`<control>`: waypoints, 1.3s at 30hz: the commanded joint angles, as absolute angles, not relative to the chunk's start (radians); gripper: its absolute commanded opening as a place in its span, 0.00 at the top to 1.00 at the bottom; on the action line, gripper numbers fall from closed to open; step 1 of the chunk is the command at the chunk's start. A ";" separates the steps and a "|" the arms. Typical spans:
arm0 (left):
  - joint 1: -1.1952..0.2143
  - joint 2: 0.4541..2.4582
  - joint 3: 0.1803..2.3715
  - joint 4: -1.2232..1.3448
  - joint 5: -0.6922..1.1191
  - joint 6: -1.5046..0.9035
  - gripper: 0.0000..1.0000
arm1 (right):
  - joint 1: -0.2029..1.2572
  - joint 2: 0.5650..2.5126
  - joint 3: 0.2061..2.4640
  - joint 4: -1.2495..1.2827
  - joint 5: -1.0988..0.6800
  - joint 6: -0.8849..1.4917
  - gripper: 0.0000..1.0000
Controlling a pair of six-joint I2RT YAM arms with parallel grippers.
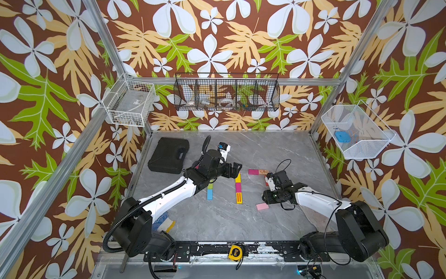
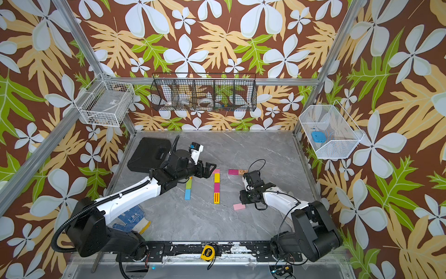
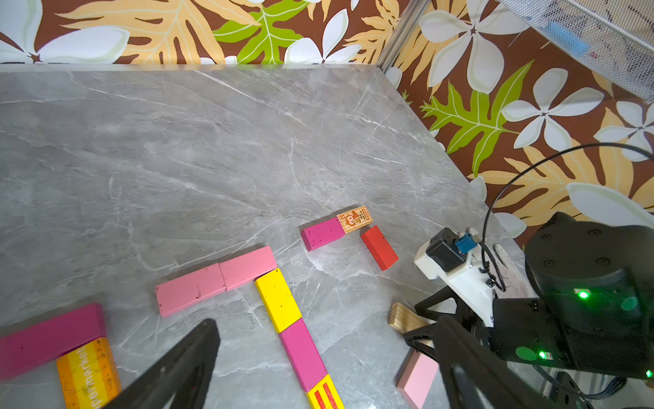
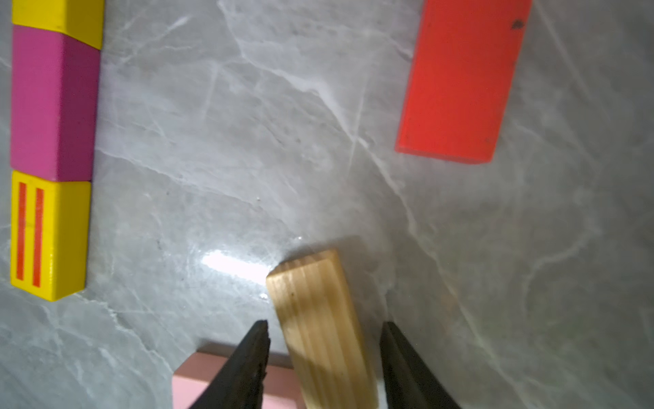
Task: Assemble the number 7 with building blocks
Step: Assemble the building block at the center of the board.
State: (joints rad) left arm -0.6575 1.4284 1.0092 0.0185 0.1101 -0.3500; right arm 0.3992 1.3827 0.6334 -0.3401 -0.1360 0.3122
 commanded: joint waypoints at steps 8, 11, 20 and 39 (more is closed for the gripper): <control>-0.655 1.415 1.015 0.037 0.117 -0.341 0.04 | 0.406 1.404 0.650 -0.357 -0.014 0.345 0.67; -0.656 1.410 1.014 0.037 0.116 -0.340 0.04 | 0.404 1.418 0.650 -0.349 -0.007 0.358 0.68; -0.657 1.402 1.007 0.041 0.116 -0.339 0.04 | 0.351 1.412 0.645 -0.307 -0.031 0.373 0.71; -0.653 1.353 0.978 0.054 0.135 -0.322 0.03 | 0.313 1.466 0.678 -0.280 -0.089 0.328 0.72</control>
